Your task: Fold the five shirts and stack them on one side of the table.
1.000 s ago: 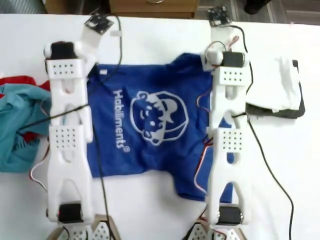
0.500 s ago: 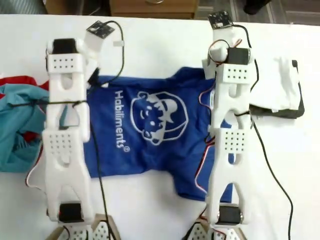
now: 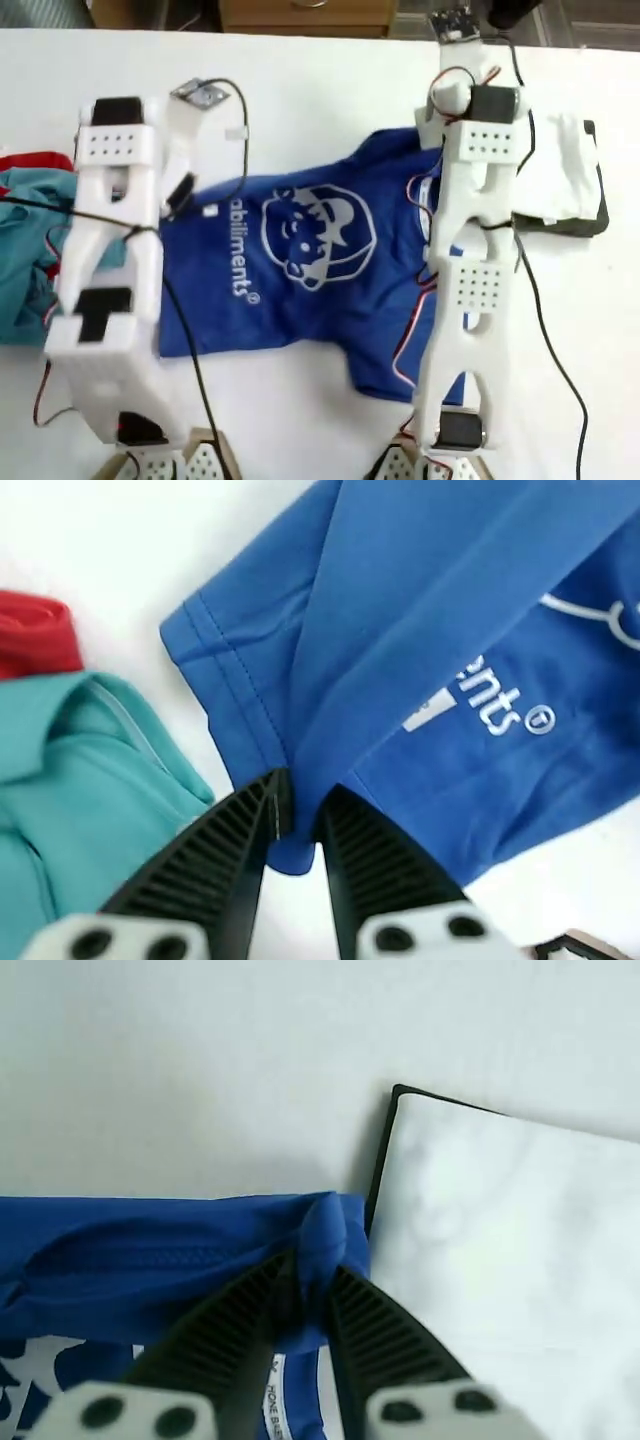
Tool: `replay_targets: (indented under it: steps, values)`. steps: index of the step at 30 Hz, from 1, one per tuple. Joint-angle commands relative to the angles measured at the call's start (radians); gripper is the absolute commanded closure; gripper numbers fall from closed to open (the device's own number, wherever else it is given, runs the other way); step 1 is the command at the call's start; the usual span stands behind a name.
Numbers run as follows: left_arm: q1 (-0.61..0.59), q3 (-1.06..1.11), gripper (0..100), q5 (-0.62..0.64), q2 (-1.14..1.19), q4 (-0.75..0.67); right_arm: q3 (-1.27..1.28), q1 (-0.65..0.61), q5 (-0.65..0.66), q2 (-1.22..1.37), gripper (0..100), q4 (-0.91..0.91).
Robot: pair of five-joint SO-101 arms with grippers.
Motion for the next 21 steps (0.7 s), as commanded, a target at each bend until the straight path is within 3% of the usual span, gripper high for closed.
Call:
replay_targets:
  steps: [1,8,17,21]
  values:
    - [0.005,0.16,97,0.0,-0.167,-0.066,0.262,0.01,0.0,-0.254,98.1,0.025]
    - [0.008,0.415,97,0.003,-0.371,-0.133,0.89,0.031,0.006,-0.63,98.1,-0.058]
    - [0.006,0.611,97,0.0,-0.437,-0.173,1.657,0.044,0.009,-1.043,98.1,-0.395]
    - [0.009,0.702,97,0.0,-0.443,-0.222,1.903,0.045,0.078,-1.182,98.1,-0.535]
